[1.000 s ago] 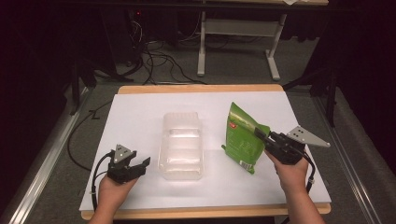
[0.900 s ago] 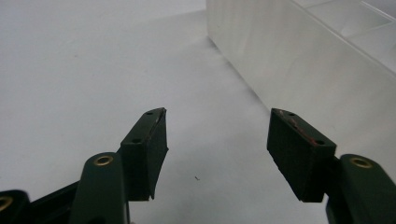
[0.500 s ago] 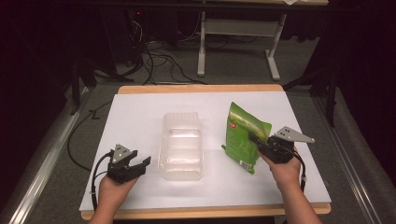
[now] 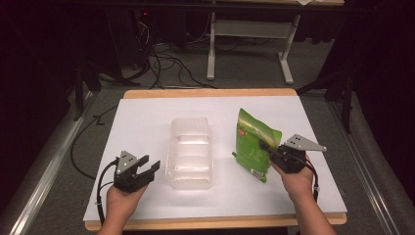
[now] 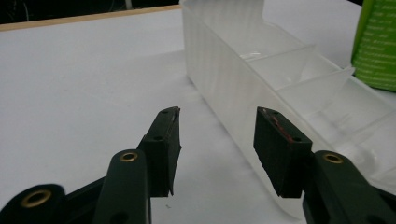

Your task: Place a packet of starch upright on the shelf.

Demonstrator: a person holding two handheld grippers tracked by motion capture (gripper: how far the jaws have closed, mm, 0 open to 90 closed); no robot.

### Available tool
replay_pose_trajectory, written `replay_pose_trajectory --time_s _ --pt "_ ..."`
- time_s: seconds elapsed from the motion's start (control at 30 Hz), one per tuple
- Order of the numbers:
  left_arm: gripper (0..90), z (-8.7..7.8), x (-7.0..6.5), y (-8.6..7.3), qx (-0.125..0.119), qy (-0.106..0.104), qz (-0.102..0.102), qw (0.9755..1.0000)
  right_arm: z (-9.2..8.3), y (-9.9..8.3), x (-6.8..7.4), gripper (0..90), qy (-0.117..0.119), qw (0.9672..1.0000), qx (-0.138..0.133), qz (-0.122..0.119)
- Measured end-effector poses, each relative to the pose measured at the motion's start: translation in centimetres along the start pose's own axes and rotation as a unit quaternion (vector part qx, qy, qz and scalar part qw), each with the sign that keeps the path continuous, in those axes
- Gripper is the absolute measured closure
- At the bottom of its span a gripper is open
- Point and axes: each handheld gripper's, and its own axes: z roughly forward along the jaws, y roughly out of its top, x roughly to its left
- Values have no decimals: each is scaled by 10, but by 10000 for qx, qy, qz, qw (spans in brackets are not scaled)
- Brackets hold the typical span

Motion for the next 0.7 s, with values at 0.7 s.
replay_pose_trajectory --time_s 0.7 --pt "457 10 8 -9 237 207 44 9995 -13 29 25 900 621 9964 -456 -365"
